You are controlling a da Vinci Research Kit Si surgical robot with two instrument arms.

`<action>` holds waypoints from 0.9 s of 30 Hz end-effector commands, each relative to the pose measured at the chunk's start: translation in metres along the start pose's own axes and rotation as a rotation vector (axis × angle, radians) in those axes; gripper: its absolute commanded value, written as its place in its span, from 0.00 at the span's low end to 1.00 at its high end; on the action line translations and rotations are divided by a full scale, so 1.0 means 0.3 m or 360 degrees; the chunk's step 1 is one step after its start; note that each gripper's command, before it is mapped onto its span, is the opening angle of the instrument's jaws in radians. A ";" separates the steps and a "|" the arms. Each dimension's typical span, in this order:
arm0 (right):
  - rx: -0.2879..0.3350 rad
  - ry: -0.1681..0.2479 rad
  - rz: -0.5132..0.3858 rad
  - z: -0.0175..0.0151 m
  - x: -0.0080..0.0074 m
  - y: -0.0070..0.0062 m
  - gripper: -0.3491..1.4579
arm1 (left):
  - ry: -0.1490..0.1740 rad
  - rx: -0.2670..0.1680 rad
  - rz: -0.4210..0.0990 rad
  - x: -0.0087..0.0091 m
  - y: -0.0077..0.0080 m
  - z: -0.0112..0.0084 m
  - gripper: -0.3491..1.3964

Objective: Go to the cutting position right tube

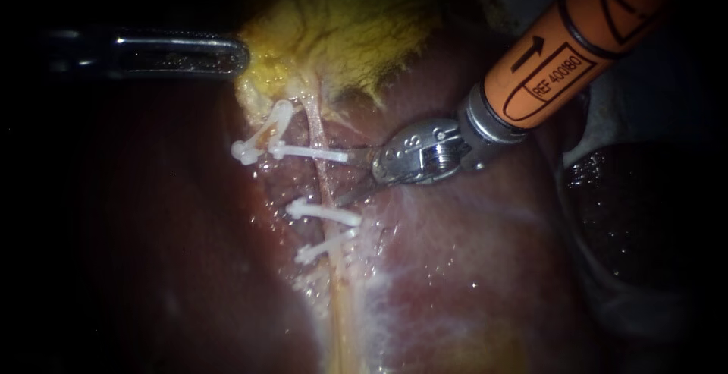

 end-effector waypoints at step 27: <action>0.0539 0.0201 0.0691 -0.016 -0.0036 -0.0023 0.85 | 0.0001 0.0003 0.0000 0.0003 0.0010 -0.0009 0.00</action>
